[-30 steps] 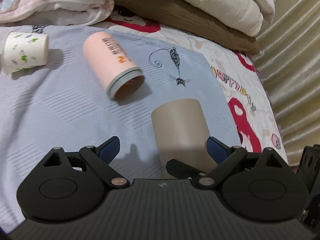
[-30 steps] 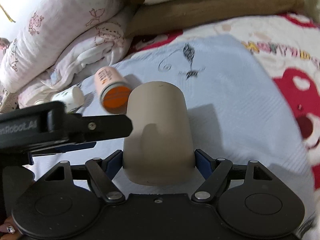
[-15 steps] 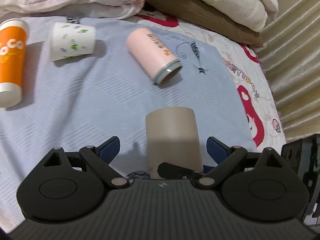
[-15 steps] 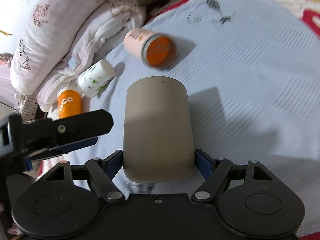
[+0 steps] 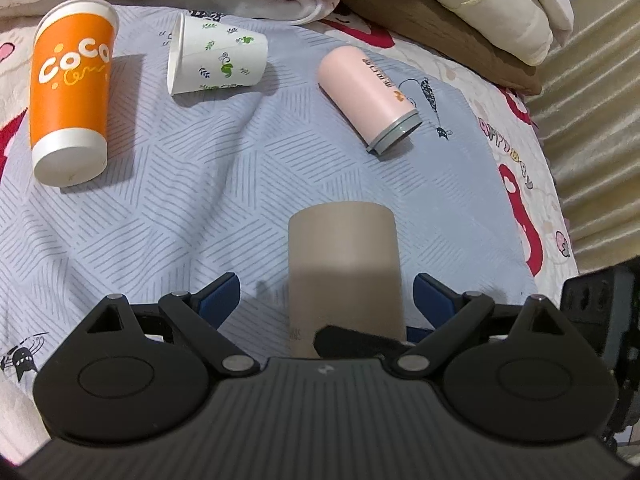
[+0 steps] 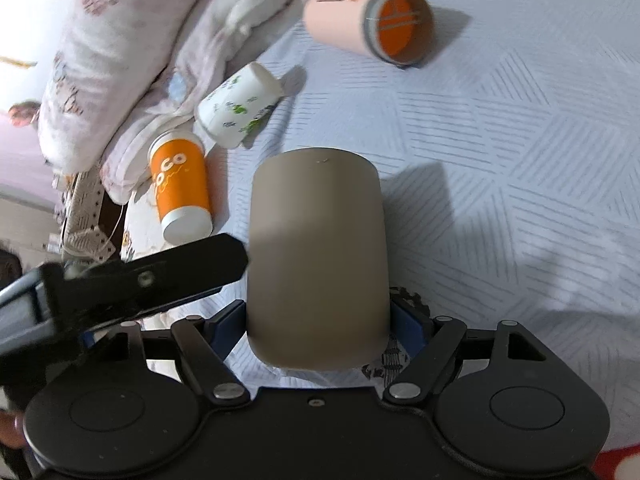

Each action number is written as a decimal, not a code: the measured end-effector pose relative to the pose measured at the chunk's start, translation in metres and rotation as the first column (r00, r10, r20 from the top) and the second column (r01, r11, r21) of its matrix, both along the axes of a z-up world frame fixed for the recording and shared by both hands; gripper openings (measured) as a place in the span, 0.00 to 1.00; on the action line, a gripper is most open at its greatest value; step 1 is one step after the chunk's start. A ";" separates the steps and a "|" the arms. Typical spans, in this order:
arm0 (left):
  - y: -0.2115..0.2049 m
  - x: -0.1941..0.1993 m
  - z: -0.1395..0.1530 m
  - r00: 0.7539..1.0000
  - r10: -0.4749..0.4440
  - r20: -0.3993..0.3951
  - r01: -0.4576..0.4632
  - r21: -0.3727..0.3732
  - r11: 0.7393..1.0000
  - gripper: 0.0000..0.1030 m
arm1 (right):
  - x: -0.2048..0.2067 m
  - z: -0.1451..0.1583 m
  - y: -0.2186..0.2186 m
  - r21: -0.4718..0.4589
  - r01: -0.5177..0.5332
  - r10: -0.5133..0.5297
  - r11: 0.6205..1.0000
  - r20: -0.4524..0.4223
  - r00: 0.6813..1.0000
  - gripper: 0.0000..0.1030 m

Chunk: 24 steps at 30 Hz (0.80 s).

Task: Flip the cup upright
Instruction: 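Lift and rotate the taupe tumbler upright with the right tool while the left tool steadies it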

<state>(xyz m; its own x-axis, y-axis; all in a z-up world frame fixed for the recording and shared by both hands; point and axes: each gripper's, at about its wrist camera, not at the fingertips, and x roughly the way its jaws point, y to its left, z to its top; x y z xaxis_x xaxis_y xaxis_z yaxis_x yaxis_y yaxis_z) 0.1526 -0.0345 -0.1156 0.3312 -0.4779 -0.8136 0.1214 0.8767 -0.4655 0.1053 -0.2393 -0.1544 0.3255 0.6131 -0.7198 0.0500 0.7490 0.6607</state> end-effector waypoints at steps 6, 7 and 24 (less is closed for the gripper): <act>0.007 0.009 -0.016 0.999 -0.031 -0.028 0.030 -0.056 0.998 0.91 | 0.005 0.016 -0.004 -0.041 -0.091 0.096 0.995 0.124 0.988 0.93; 0.009 0.011 -0.018 0.999 -0.036 -0.033 0.033 -0.070 0.997 0.91 | 0.008 0.017 -0.004 -0.055 -0.105 0.112 0.993 0.141 0.984 0.93; 0.014 0.027 -0.046 0.992 -0.079 -0.097 0.055 -0.227 0.972 0.74 | 0.037 -0.012 -0.012 0.118 -0.226 0.209 0.967 0.137 0.968 0.82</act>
<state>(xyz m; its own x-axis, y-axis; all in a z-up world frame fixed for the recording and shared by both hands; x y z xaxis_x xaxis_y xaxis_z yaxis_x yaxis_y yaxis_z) 0.1795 -0.0208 -0.1618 0.2107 -0.6696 -0.7122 0.1163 0.7406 -0.6619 0.1426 -0.2514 -0.1666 0.2545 0.7656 -0.5909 -0.1920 0.6388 0.7450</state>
